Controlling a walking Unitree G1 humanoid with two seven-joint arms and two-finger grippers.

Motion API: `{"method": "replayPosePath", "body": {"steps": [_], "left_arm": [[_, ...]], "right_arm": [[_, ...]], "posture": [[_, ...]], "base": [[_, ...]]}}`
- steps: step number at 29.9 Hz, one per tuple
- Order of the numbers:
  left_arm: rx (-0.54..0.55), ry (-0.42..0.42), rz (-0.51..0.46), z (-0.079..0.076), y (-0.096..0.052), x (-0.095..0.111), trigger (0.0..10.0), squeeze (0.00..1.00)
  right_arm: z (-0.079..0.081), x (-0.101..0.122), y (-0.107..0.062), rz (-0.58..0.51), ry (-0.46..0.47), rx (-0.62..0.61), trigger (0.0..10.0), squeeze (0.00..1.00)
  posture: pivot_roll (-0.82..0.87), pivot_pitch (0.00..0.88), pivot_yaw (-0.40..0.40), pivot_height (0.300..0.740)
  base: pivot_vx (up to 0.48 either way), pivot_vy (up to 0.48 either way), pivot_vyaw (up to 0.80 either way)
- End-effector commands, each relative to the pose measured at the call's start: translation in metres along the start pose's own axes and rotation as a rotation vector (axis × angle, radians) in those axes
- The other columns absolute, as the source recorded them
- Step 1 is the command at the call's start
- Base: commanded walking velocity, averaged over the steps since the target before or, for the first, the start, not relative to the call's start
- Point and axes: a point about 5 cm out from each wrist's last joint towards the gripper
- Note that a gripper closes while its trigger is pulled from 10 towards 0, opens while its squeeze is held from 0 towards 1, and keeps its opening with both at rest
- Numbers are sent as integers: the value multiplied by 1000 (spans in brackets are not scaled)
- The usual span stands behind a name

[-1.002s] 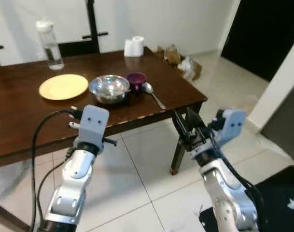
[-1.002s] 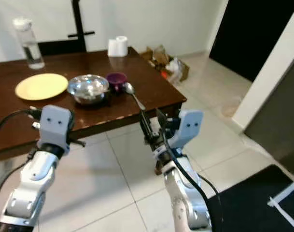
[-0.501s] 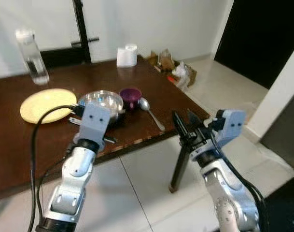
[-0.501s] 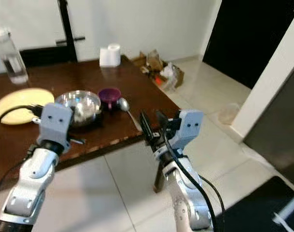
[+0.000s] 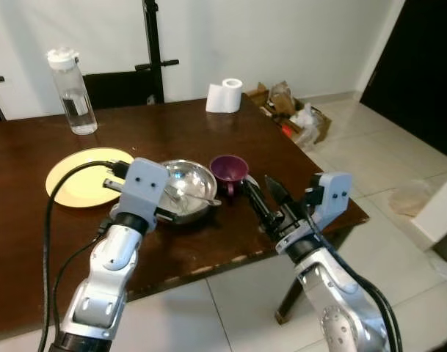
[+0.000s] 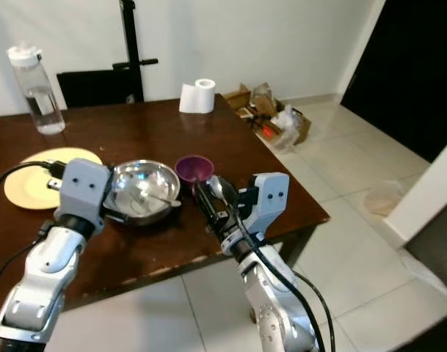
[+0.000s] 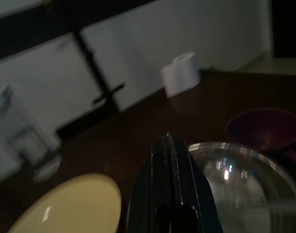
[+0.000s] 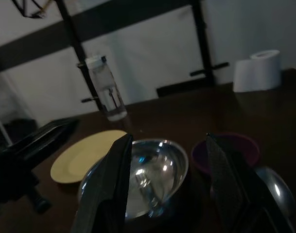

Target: Setting the table

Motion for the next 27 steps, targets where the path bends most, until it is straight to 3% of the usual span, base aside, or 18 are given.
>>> {"method": "replayPosePath", "body": {"steps": [1, 2, 8, 11, 16, 19, 27], "left_arm": [[-87, -4, -1, -7, -3, 2, 10000, 0], [-231, -1, 2, -12, -8, 6, 10000, 0], [-429, 45, 0, -14, -16, 12, 10000, 0], [-579, 125, 17, -17, -21, 8, 10000, 0], [-737, 108, 72, -21, -25, 2, 10000, 0], [-789, 89, 99, -20, -23, 0, 10000, 0], [-899, 292, 143, -12, 12, -15, 10000, 0]], "right_arm": [[1, -3, -4, 20, 12, 16, 10000, 0], [3, -4, -6, 33, 19, 44, 10000, 0], [6, -6, -8, 50, 33, 87, 10000, 0], [8, -9, -10, 69, 50, 120, 10000, 0], [8, -14, -12, 103, 30, 127, 10000, 0], [8, -14, -12, 109, 26, 125, 10000, 0], [11, -13, -12, 111, 28, 117, 10000, 0]], "posture": [[23, 82, 55, 740], [23, 82, 55, 740], [24, 81, 58, 740], [29, 77, 60, 740], [28, 75, 61, 740], [28, 75, 61, 740], [27, 107, 64, 740]], "base": [[270, 0, 0], [0, 0, 0], [0, 0, 0], [0, 0, 0], [0, 0, 0], [0, 0, 0], [0, 0, 0]]}}
Point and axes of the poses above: a point about 5 cm out from each wrist's last joint towards the gripper, its own y axis pointing out of the wrist towards the gripper, its own x axis along the axis of the wrist's last joint, z = x × y, and after that the axes turned 9 degrees about -y, right-handed
